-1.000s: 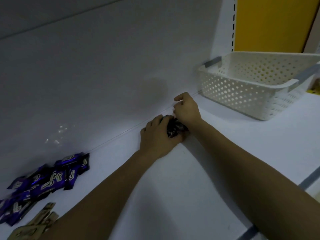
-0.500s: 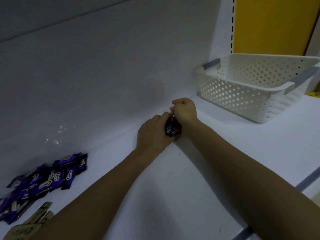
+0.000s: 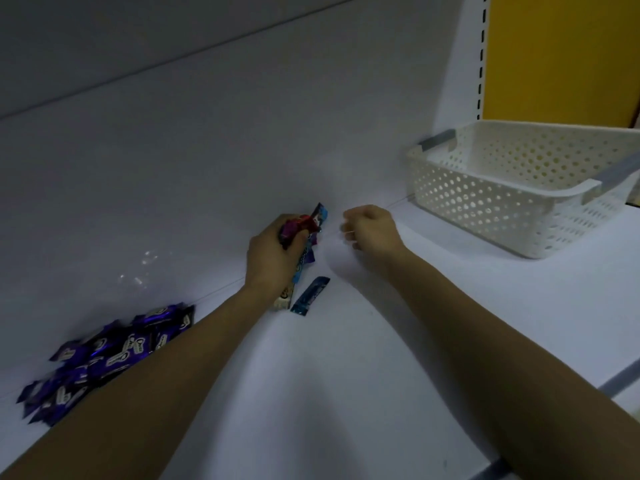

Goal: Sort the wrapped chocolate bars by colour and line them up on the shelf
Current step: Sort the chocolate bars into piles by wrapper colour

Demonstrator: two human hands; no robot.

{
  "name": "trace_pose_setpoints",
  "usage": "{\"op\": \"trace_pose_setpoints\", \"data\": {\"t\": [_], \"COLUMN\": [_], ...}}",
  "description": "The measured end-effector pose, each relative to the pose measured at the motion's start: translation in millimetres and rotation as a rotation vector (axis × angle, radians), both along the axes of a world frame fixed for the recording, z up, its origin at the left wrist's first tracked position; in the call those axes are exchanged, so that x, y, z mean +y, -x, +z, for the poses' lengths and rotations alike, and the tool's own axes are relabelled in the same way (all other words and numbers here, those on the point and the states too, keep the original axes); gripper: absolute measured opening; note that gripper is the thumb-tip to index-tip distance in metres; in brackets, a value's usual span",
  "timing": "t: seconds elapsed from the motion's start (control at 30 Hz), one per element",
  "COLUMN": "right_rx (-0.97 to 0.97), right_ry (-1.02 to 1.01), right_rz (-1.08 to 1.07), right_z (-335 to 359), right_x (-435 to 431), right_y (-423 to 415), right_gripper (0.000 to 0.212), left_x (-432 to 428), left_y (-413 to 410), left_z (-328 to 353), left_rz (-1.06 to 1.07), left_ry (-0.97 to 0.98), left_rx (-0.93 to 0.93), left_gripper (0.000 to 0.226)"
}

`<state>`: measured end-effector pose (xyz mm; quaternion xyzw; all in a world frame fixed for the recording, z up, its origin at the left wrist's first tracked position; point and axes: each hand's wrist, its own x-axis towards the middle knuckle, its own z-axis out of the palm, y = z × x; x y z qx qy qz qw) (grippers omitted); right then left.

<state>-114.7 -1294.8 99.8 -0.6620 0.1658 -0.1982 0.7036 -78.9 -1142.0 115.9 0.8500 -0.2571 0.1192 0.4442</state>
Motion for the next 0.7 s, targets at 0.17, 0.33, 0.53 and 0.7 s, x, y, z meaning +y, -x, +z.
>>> {"op": "trace_pose_setpoints", "data": {"t": [0.17, 0.33, 0.53, 0.7], "right_rx": [0.199, 0.129, -0.092, -0.111], "right_ry": [0.789, 1.022, 0.553, 0.297], "right_rz": [0.703, 0.597, 0.428, 0.606], "right_z": [7.9, -3.2, 4.7, 33.2], "right_x": [22.9, 24.9, 57.9, 115.4], "right_y": [19.4, 20.3, 36.4, 48.5], "right_gripper": [0.041, 0.024, 0.015, 0.024], "left_x": [27.0, 53.5, 97.6, 146.1], "left_y": [8.5, 41.8, 76.9, 95.0], "left_z": [3.7, -2.2, -6.9, 6.7], "left_rz": [0.125, 0.192, 0.293, 0.363], "left_ry": [0.276, 0.574, 0.710, 0.723], "left_rx": [0.146, 0.366, 0.444, 0.406], "left_gripper": [0.012, 0.014, 0.003, 0.005]}}
